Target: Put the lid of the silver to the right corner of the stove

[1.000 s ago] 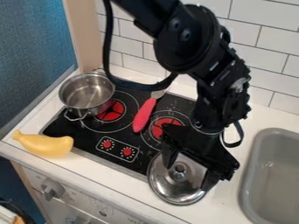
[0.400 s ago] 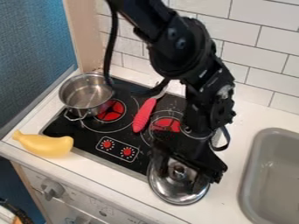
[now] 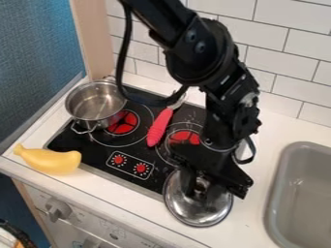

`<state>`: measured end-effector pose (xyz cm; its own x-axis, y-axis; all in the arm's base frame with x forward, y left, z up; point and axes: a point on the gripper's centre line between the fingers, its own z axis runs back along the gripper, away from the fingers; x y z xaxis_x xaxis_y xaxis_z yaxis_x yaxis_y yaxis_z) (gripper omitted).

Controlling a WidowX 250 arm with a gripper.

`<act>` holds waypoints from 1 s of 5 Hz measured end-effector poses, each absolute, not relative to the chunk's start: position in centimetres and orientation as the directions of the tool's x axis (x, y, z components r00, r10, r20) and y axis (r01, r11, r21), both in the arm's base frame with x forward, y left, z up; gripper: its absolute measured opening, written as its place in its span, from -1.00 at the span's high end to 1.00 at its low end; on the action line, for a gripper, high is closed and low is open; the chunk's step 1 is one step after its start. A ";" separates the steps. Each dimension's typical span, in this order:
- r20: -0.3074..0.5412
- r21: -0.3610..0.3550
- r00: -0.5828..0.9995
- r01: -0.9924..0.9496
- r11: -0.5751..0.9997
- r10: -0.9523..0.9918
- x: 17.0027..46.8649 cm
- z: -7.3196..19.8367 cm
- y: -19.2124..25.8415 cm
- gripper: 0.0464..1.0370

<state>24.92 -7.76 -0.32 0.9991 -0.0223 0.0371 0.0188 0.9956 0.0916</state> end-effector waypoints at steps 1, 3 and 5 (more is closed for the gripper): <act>0.037 0.089 0.999 0.009 0.996 -0.013 24.6 -0.2 -7.6 0.53; 0.029 0.090 1.000 0.004 0.996 -0.006 24.2 0.1 -7.5 0.53; 0.089 0.079 0.996 -0.028 0.996 0.021 25.6 2.8 -7.4 0.53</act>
